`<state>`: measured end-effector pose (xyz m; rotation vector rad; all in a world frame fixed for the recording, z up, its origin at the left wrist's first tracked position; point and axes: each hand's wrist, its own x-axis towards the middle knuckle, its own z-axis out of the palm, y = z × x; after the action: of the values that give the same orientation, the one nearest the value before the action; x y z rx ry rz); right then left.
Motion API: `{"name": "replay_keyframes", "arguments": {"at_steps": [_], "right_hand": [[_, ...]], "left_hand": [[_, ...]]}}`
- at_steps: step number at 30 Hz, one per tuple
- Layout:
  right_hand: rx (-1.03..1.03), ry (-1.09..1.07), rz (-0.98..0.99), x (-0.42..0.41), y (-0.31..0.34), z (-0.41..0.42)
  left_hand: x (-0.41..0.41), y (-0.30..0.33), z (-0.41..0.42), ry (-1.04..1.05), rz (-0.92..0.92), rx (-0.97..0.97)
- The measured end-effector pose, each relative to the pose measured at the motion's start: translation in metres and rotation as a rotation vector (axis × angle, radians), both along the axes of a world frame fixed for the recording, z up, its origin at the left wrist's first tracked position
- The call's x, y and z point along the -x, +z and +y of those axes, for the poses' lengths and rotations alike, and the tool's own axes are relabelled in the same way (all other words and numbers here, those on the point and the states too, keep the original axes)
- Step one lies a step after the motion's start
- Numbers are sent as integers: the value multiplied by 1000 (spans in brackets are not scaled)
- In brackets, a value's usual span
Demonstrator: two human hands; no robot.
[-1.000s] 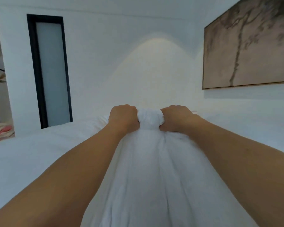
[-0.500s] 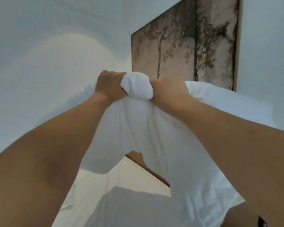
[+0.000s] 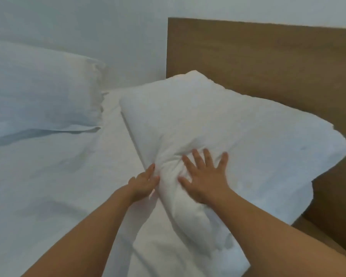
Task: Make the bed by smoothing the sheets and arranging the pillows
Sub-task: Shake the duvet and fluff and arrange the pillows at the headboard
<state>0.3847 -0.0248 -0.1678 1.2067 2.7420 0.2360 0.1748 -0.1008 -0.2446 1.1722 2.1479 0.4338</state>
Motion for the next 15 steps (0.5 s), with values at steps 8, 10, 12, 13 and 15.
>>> {"name": "replay_keyframes", "arguments": {"at_steps": [8, 10, 12, 13, 15], "right_hand": [[93, -55, 70, -27, 35, 23], [97, -85, 79, -50, 53, 17], [136, -160, 112, -79, 73, 14], [173, -211, 138, -95, 81, 13], [276, -362, 266, -127, 92, 11]], "left_hand": [[-34, 60, 21, 19, -295, -33], [-62, 90, 10, 76, -346, -43], [-98, 115, -6, 107, -360, 7], [-118, 123, -14, 90, -350, 41], [-154, 131, -24, 21, -263, 81]]}}
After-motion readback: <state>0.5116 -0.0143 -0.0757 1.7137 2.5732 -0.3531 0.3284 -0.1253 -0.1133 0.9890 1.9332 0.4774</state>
